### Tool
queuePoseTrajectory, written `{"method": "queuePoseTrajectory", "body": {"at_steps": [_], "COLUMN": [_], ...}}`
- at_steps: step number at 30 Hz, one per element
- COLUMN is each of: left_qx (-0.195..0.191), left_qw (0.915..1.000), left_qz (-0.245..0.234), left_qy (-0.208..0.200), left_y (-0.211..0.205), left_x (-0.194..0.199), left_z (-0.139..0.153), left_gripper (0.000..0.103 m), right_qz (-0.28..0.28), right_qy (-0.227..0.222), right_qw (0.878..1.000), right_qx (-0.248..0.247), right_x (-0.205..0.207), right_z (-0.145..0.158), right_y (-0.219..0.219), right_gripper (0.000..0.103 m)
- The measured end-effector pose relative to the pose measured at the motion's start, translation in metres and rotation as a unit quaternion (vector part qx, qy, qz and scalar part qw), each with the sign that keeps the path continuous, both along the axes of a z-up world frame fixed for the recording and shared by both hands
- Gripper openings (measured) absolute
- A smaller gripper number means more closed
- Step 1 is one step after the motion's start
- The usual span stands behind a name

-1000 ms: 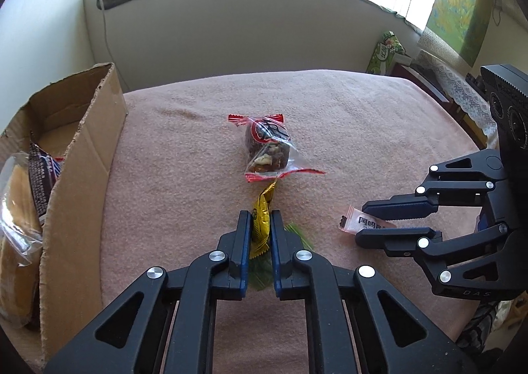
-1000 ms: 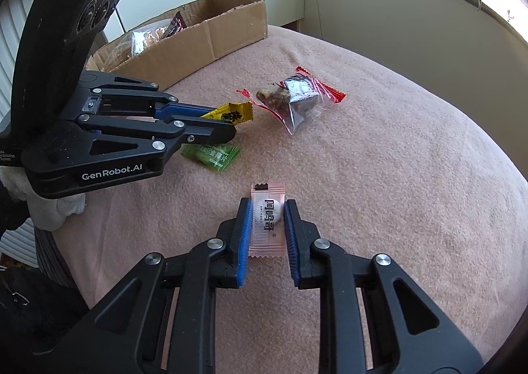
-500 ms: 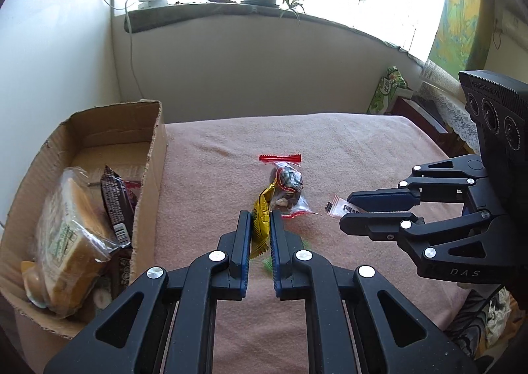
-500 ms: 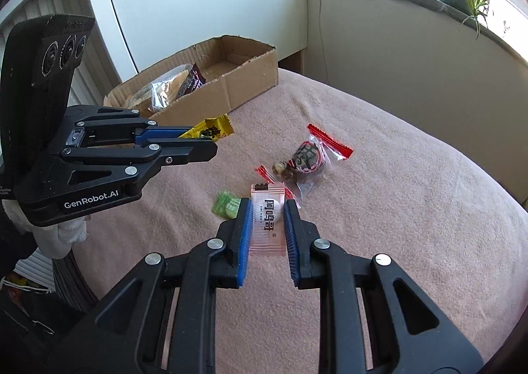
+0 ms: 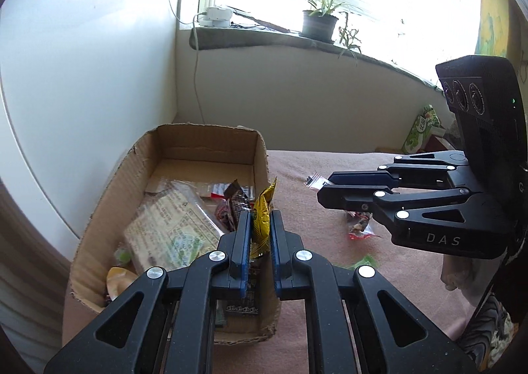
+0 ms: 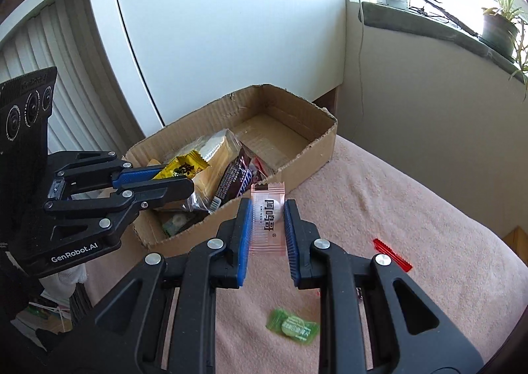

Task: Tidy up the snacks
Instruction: 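Carry the yellow pack and pink-wrapped bar over the box with both tools, then open both tools to drop the yellow pack and pink bar into the box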

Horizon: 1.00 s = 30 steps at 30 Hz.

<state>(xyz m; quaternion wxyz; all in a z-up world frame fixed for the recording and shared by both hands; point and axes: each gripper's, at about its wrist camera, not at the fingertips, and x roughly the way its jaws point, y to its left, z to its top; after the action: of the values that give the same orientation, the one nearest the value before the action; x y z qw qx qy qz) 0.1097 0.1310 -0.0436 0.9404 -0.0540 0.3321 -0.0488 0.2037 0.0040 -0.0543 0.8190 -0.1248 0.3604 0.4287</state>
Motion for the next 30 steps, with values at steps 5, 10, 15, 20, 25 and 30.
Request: {"method": "queuePoseTrajectory", "body": {"at_steps": [5, 10, 15, 20, 25, 30], "left_qx": [0.014, 0.012, 0.010, 0.010, 0.012, 0.013], "left_qw": [0.9997, 0.9994, 0.9991, 0.9987, 0.9982, 0.9974], "left_qz": [0.020, 0.031, 0.042, 0.051, 0.058, 0.070], "left_qy": [-0.005, -0.003, -0.003, -0.003, -0.003, -0.009], "left_y": [0.016, 0.026, 0.033, 0.040, 0.042, 0.045], "left_x": [0.000, 0.002, 0.005, 0.006, 0.004, 0.001], "left_z": [0.002, 0.000, 0.000, -0.001, 0.000, 0.003], "left_gripper": [0.010, 0.010, 0.010, 0.010, 0.013, 0.044], "right_qz": [0.011, 0.014, 0.016, 0.017, 0.018, 0.009], "right_qy": [-0.001, 0.011, 0.018, 0.021, 0.028, 0.024], "right_qw": [1.000, 1.000, 1.000, 1.000, 0.999, 0.999], "right_qx": [0.002, 0.009, 0.012, 0.014, 0.019, 0.023], "right_x": [0.007, 0.021, 0.032, 0.036, 0.040, 0.043], "right_z": [0.002, 0.001, 0.002, 0.001, 0.002, 0.005], "right_y": [0.033, 0.056, 0.072, 0.078, 0.081, 0.081], "right_gripper": [0.020, 0.020, 0.020, 0.020, 0.020, 0.061]}}
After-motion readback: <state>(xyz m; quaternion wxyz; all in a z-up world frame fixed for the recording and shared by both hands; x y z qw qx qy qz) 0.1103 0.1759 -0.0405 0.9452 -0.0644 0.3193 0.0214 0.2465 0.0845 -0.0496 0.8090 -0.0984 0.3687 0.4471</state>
